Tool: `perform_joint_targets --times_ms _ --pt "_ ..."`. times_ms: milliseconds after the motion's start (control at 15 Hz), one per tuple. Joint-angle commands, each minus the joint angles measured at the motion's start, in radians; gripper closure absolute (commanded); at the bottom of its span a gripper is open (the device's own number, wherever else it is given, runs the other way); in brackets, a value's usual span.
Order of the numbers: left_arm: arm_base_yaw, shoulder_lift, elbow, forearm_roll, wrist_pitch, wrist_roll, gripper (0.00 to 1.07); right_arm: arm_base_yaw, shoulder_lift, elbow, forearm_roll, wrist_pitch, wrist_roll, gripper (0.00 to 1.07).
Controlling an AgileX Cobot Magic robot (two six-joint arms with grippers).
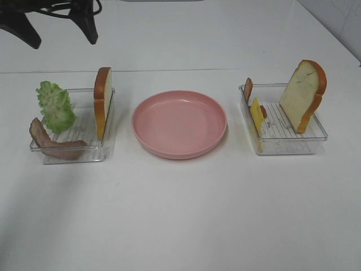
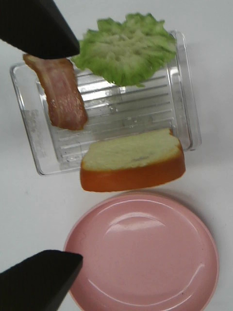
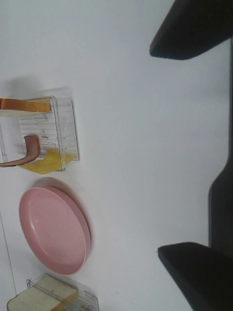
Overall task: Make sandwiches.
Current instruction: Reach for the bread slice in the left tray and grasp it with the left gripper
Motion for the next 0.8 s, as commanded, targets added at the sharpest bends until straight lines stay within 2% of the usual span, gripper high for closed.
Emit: perform_joint_targets --times_ms 67,267,800 --pt "-0.038 0.070 -0.063 0.006 0.101 -0.027 0.06 -0.003 -0.033 -0.003 0.000 -0.007 0.006 0.09" --pt "-0.076 0.177 -0.124 0.024 0.101 -0.046 0.06 -0.003 -0.033 -0.003 0.000 -0.007 0.006 0.09" --pt "-0.074 0.289 -0.126 0.110 0.082 -0.027 0.06 -0.003 -0.033 -0.003 0.000 -0.007 0.006 0.09"
